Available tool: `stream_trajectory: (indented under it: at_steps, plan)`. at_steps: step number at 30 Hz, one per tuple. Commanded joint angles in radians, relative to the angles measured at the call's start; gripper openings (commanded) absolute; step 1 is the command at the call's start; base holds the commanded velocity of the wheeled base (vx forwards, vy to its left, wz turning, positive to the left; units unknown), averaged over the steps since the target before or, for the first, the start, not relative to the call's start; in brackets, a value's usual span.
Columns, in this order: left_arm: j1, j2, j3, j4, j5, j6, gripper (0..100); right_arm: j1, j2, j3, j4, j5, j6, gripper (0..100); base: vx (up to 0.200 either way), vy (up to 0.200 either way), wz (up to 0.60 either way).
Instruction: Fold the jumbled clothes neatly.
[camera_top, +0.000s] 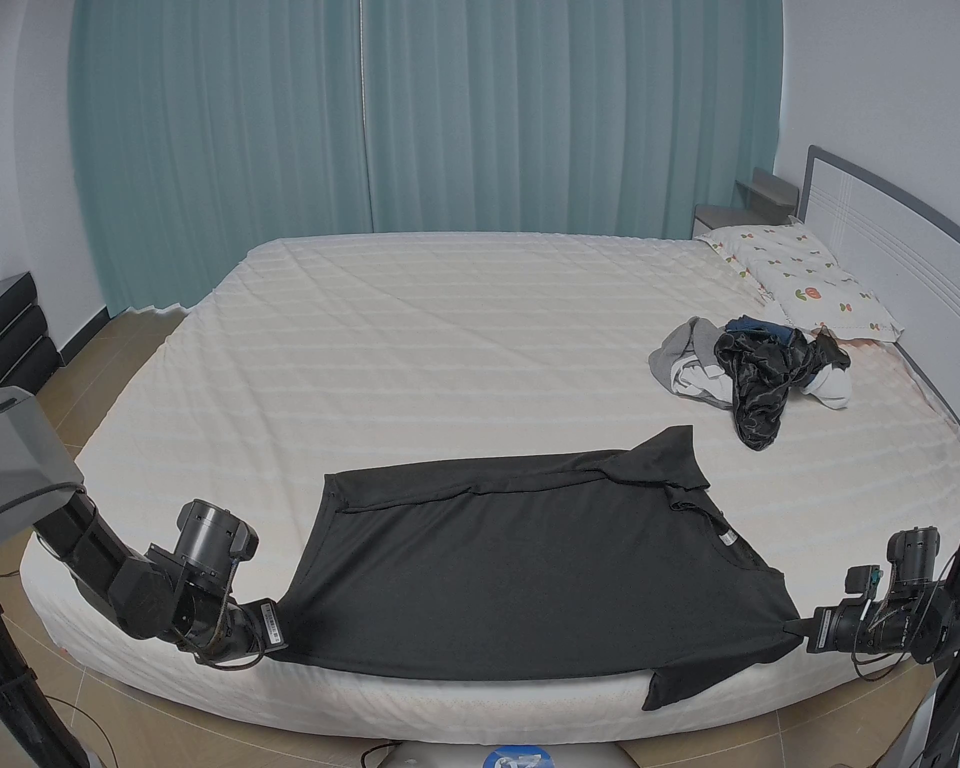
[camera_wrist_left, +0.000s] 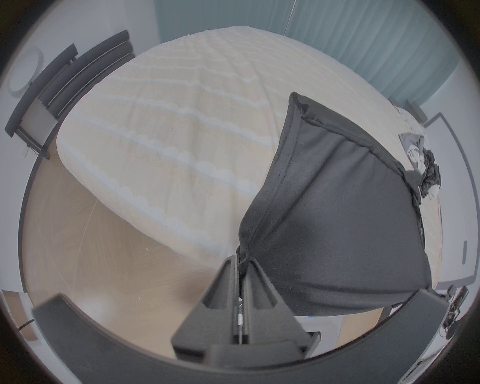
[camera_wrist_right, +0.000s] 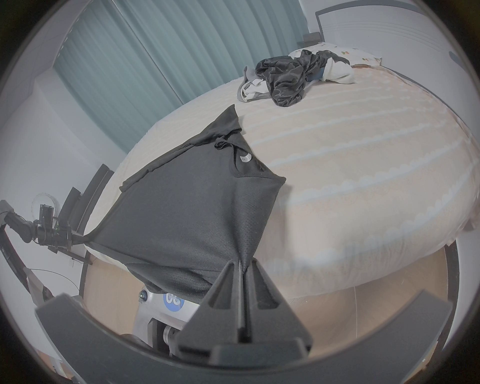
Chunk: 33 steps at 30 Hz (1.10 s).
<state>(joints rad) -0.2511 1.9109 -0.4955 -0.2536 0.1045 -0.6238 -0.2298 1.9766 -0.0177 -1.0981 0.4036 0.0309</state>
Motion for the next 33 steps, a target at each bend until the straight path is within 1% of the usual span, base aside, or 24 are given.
stream_trajectory:
  at_steps: [1,4,5,6,12,13,14,15,16,17,20,23,25,27,29,31,32,33]
  plan:
    - [-0.016,0.010,0.017,0.008,0.000,0.003,0,0.004,-0.016,0.018,0.003,0.000,-0.005,0,0.000,0.000,0.00]
    - [-0.024,0.019,0.011,0.063,-0.002,0.009,0,0.009,0.005,0.018,0.093,0.000,-0.055,0,0.000,0.000,0.00]
    - [-0.024,0.019,0.011,0.063,-0.002,0.009,0,0.009,0.005,0.018,0.093,0.000,-0.055,0,0.000,0.000,0.00]
    - [-0.027,0.039,0.003,0.066,-0.003,0.012,0,0.004,0.028,-0.004,0.124,0.000,-0.091,0,0.000,0.000,0.00]
    - [-0.036,0.112,-0.003,0.019,0.000,0.009,0,0.009,0.087,-0.059,0.093,-0.009,-0.091,0,0.000,0.000,0.00]
    - [-0.037,0.131,0.000,-0.007,0.001,0.009,0,0.010,0.102,-0.068,0.089,-0.014,-0.091,0,0.000,0.000,0.00]
    - [-0.037,0.145,0.006,-0.033,0.000,0.009,0,0.017,0.123,-0.076,0.089,-0.034,-0.091,0,0.000,0.000,0.00]
    - [-0.039,0.154,0.008,-0.039,-0.002,0.007,0,0.026,0.139,-0.087,0.087,-0.048,-0.091,100,0.000,0.000,0.00]
    - [-0.043,0.160,0.008,-0.042,0.000,0.004,0,0.030,0.151,-0.096,0.084,-0.052,-0.089,100,0.000,0.000,0.00]
    - [-0.047,0.160,0.005,-0.042,0.000,0.001,100,0.030,0.159,-0.105,0.078,-0.055,-0.086,100,0.000,0.000,0.00]
    - [-0.047,0.151,0.000,-0.039,0.000,-0.002,100,0.030,0.159,-0.117,0.050,-0.054,-0.069,100,0.000,0.000,0.00]
    - [-0.031,0.097,-0.008,-0.044,-0.011,-0.008,100,0.046,0.134,-0.140,-0.014,-0.054,0.047,100,0.000,0.000,0.00]
    - [-0.017,0.054,-0.017,-0.047,-0.023,-0.008,100,0.073,0.123,-0.151,-0.049,-0.058,0.133,100,0.000,0.000,0.00]
    - [-0.010,0.030,-0.034,-0.047,-0.040,-0.025,100,0.106,0.116,-0.156,-0.074,-0.060,0.187,100,0.000,0.000,0.00]
    - [-0.004,0.013,-0.052,-0.050,-0.058,-0.066,100,0.129,0.116,-0.160,-0.098,-0.068,0.212,100,0.000,0.000,0.00]
    - [-0.002,0.002,-0.069,-0.049,-0.077,-0.099,100,0.142,0.119,-0.176,-0.121,-0.091,0.228,100,0.000,0.000,0.00]
    - [-0.002,0.002,-0.069,-0.049,-0.077,-0.099,100,0.142,0.119,-0.176,-0.121,-0.091,0.228,100,0.000,0.000,0.00]
    - [-0.001,0.000,-0.075,-0.050,-0.092,-0.120,100,0.164,0.120,-0.205,-0.126,-0.123,0.261,100,0.000,0.000,0.00]
